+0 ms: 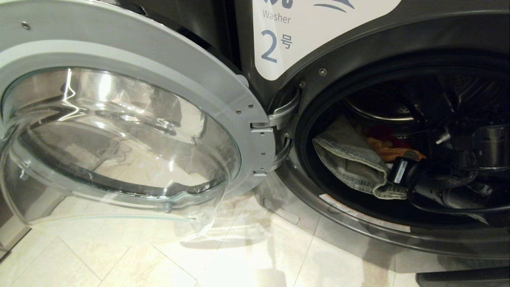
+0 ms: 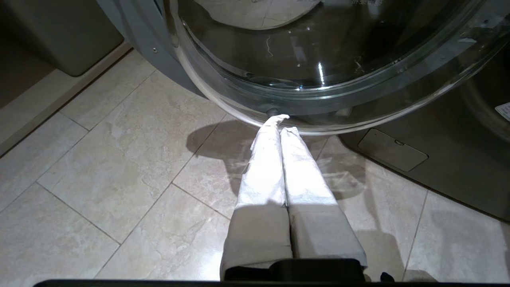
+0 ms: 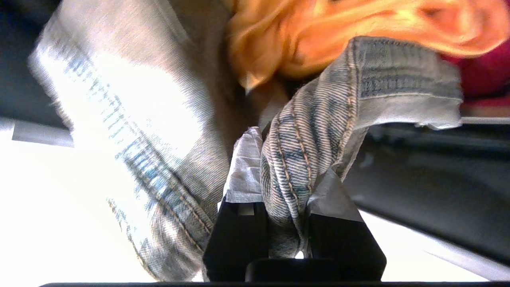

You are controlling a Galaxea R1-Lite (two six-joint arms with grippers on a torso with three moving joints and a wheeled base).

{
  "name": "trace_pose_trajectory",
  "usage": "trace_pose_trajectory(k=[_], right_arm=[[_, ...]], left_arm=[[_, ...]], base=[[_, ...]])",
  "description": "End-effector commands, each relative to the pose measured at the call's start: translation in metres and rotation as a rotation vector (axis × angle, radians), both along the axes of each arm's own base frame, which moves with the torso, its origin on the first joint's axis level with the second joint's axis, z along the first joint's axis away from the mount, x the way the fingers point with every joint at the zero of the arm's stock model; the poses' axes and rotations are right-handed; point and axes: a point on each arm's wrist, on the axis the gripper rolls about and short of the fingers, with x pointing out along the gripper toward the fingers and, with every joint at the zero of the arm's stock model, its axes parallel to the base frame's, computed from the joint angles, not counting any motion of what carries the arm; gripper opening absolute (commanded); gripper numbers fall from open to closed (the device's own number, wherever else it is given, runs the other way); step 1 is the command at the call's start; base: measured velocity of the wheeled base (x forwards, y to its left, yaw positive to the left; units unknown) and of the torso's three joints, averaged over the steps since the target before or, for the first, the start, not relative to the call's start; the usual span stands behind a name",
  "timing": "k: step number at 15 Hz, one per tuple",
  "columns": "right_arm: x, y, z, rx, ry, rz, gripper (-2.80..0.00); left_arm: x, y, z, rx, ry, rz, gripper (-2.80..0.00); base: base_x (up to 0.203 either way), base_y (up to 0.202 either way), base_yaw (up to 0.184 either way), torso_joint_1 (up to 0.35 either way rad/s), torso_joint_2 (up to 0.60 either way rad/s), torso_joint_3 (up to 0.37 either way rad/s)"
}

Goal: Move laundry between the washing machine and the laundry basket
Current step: Pick a cloth and place it into the basket

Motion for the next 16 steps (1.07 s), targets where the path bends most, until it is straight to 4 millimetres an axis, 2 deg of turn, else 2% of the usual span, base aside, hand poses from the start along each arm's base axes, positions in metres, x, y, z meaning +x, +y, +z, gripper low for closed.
trace_pose_trajectory(k=[1,4,7,11,16], right_arm=[[-0.005,0.003,-0.007,-0.021,0.023,0.02,-2.8],[-0.011,0.009,-0.012,-0.032,0.038,0.057,-2.8],[-0.026,0.011,-0.01,-0.035,0.025,0.088,-2.8],[-0.066,0.009,-0.005,-0.044,-0.02,0.169,-2.8],[-0.108,-0.004,-0.007,-0.057,-0.072,0.21,-2.8]], left_arm=[[0.003,0.0,-0.011,-0.001,0.041,0.001,-2.8],[0.003,0.0,-0.011,-0.001,0.041,0.0,-2.8],[0.003,0.0,-0.011,-0.002,0.041,0.001,-2.8],[0.003,0.0,-0.011,-0.001,0.041,0.0,-2.8],[0.003,0.0,-0.011,-0.001,0.042,0.001,-2.8]], base=[[0.0,0.0,0.0,0.0,0.0,0.0],[0.0,0.0,0.0,0.0,0.0,0.0],[0.0,0.0,0.0,0.0,0.0,0.0],[0.0,0.0,0.0,0.0,0.0,0.0],[0.0,0.0,0.0,0.0,0.0,0.0]])
